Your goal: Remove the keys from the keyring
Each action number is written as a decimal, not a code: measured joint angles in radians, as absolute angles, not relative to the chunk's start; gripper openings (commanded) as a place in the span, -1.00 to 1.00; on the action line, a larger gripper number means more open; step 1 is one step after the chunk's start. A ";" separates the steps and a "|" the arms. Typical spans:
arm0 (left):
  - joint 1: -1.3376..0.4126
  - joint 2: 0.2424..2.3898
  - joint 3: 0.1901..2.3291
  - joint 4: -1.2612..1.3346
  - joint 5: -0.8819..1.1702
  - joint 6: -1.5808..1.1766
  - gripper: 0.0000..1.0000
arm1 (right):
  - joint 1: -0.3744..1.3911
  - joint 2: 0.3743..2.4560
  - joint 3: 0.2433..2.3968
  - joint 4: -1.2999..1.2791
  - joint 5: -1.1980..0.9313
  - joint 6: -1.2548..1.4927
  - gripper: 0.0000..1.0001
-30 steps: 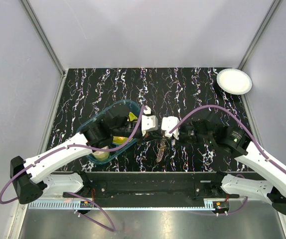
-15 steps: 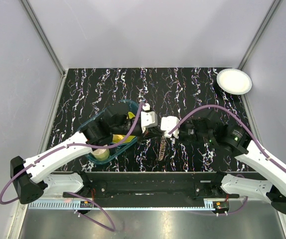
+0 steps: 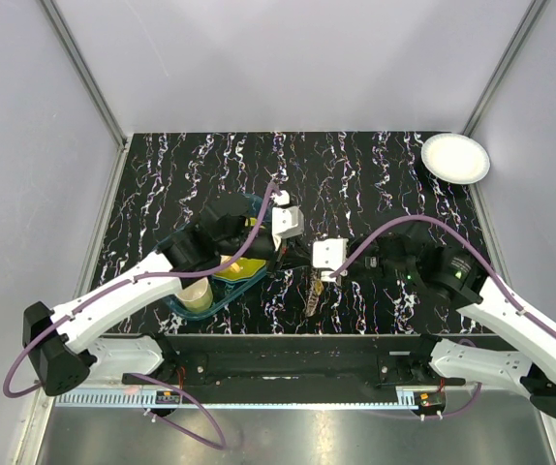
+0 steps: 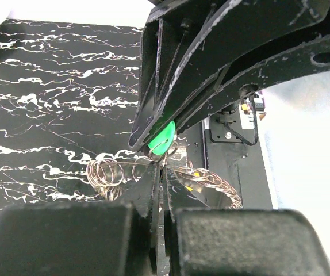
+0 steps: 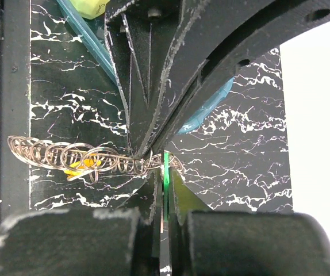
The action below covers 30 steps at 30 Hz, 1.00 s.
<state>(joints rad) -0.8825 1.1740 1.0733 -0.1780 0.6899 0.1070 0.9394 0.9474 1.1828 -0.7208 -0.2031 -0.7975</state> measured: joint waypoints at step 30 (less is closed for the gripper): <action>-0.830 1.295 1.150 -0.263 0.747 0.007 -1.00 | 1.053 0.882 1.055 -0.654 0.008 -0.974 -1.00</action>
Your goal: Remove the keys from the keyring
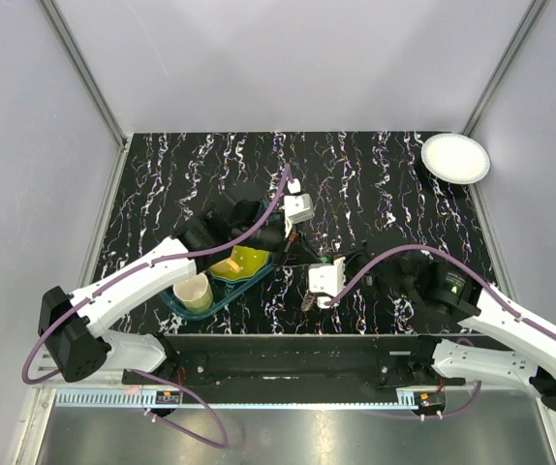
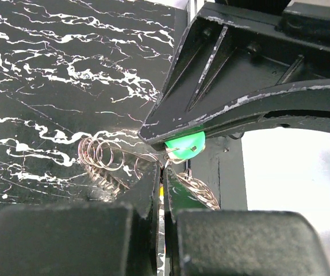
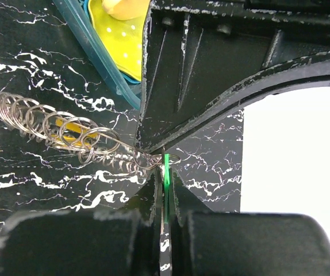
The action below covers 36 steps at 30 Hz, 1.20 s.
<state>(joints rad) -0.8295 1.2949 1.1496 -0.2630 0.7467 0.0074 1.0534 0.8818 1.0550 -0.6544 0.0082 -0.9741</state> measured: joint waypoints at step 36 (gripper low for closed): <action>-0.801 1.326 1.185 -0.292 0.733 -0.061 -1.00 | 1.074 0.809 0.962 -0.590 0.050 -0.984 -1.00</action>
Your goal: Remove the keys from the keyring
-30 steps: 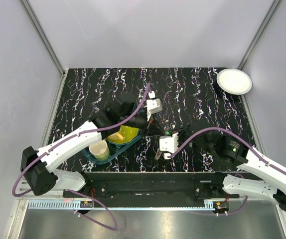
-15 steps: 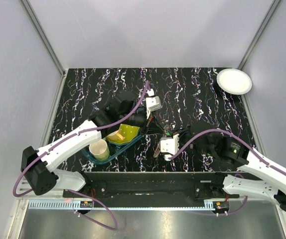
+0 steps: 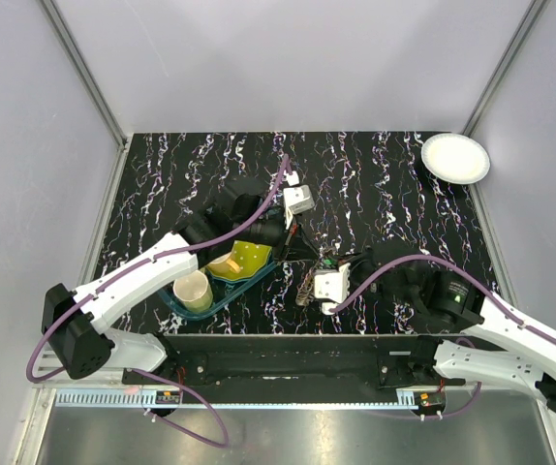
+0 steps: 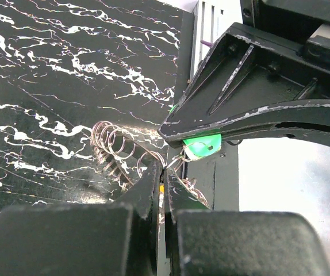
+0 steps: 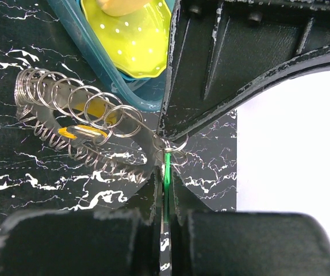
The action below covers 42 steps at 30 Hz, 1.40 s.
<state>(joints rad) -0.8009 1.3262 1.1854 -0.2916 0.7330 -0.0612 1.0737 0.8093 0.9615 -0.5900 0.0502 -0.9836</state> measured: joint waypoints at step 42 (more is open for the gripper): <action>-0.752 1.280 1.120 -0.202 0.690 -0.187 -1.00 | 1.078 0.761 0.813 -0.364 0.110 -0.812 -1.00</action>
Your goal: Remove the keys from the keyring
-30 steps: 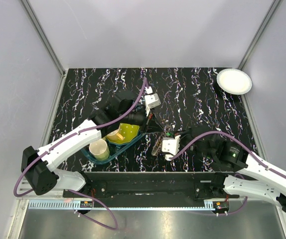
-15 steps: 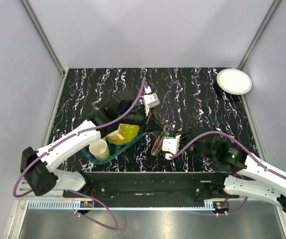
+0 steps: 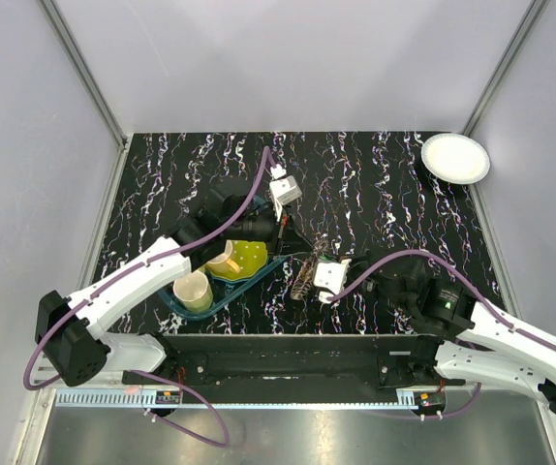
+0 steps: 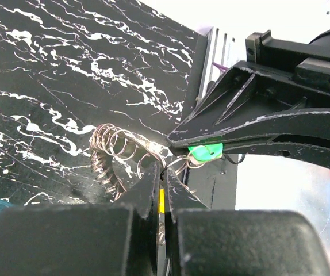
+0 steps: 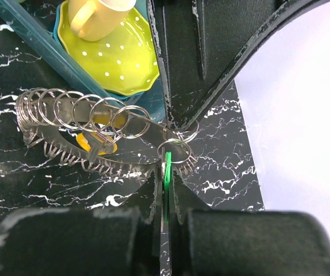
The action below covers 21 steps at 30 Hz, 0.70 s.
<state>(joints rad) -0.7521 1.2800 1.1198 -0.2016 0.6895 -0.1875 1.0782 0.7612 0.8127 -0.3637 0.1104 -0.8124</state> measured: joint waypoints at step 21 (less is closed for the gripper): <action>-0.645 1.208 1.000 -0.039 0.702 -0.206 -1.00 | 1.100 0.747 0.891 -0.305 0.085 -0.308 -0.09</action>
<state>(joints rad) -0.6449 1.2083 1.0000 -0.0391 0.7017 -0.2062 1.1000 0.7471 0.8909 -0.3050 0.0849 -0.3084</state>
